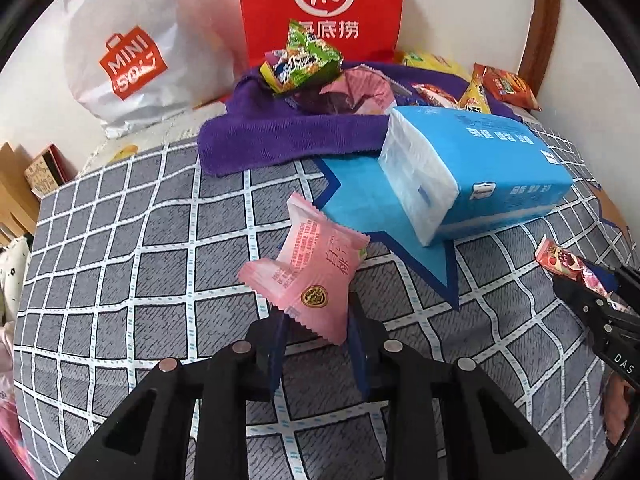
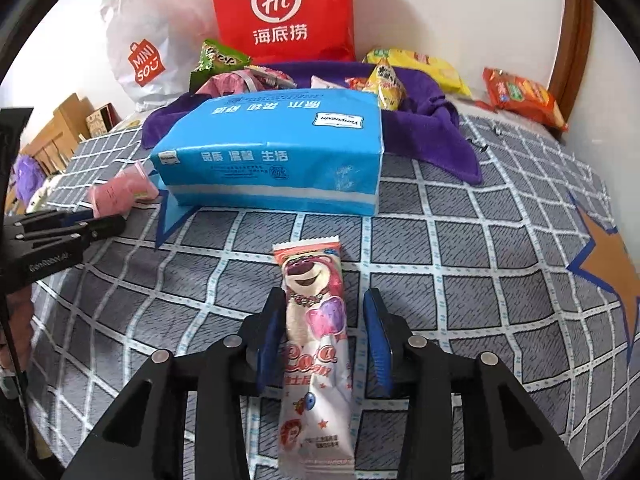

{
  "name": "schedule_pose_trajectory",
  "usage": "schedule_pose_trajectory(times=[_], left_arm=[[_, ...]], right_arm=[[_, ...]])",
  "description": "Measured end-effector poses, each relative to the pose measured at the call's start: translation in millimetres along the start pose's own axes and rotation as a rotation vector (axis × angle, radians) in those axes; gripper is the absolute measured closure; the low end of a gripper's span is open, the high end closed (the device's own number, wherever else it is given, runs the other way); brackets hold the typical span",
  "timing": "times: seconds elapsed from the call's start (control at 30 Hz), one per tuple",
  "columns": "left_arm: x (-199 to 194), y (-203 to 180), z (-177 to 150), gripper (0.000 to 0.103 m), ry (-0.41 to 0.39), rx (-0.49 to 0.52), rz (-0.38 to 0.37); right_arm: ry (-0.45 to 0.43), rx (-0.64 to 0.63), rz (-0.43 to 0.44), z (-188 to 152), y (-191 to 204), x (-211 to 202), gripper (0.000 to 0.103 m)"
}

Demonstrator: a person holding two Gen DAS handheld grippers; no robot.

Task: Organize snacks
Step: 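Carry the ice-cream packet and pink candy packet over the purple towel with both tools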

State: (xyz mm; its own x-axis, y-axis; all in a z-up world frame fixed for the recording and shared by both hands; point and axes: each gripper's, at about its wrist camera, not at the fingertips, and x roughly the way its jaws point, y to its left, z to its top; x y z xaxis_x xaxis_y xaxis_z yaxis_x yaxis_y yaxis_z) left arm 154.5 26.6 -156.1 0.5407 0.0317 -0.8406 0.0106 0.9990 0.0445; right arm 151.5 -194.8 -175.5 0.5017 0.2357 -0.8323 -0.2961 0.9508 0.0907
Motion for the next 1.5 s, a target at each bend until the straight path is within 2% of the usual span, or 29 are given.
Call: schedule_pose_trajectory(times=[0.1, 0.33, 0.47, 0.6, 0.77, 0.8, 0.87, 0.9, 0.97, 1.07, 1.2, 1.33, 1.5], left_arm=[[0, -4, -5, 0.077, -0.046, -0.003, 0.016], [0, 1, -5, 0.076, -0.046, -0.047, -0.018], [0, 4, -5, 0.076, -0.047, -0.061, -0.035], [0, 4, -5, 0.076, -0.045, -0.059, -0.042], [-1, 2, -5, 0.078, -0.047, -0.058, -0.032], [-1, 3, -5, 0.079, -0.048, -0.062, -0.039], [-2, 4, -5, 0.089, -0.051, -0.071, -0.05], [-2, 5, -5, 0.089, -0.043, -0.074, -0.064], [-3, 6, -4, 0.09, -0.028, -0.08, -0.078], [-10, 10, -2, 0.09, -0.014, -0.095, -0.118], [-27, 17, 0, 0.09, -0.034, -0.118, -0.144], [-39, 22, 8, 0.09, -0.036, -0.146, -0.208], [-56, 19, 24, 0.09, -0.067, -0.14, -0.212]], right_arm=[[-0.013, -0.007, -0.01, -1, 0, 1, 0.062], [-0.015, 0.027, 0.019, 2, -7, 2, 0.061], [-0.013, 0.019, 0.007, 2, -5, 3, 0.061], [-0.008, -0.009, 0.008, 3, -1, 4, 0.055], [-0.007, -0.014, 0.011, 2, -1, 4, 0.055], [-0.009, -0.014, 0.01, 2, -1, 3, 0.056], [-0.013, -0.01, -0.002, 2, -1, 2, 0.072], [-0.017, -0.005, 0.001, 2, -2, 1, 0.081], [-0.018, 0.012, 0.014, 2, -6, 1, 0.082], [-0.015, -0.007, -0.017, 3, -3, -1, 0.085], [-0.023, 0.0, 0.0, 5, 0, -13, 0.085], [-0.052, 0.01, 0.01, 14, 4, -30, 0.085], [-0.098, 0.019, 0.017, 33, 9, -52, 0.085]])
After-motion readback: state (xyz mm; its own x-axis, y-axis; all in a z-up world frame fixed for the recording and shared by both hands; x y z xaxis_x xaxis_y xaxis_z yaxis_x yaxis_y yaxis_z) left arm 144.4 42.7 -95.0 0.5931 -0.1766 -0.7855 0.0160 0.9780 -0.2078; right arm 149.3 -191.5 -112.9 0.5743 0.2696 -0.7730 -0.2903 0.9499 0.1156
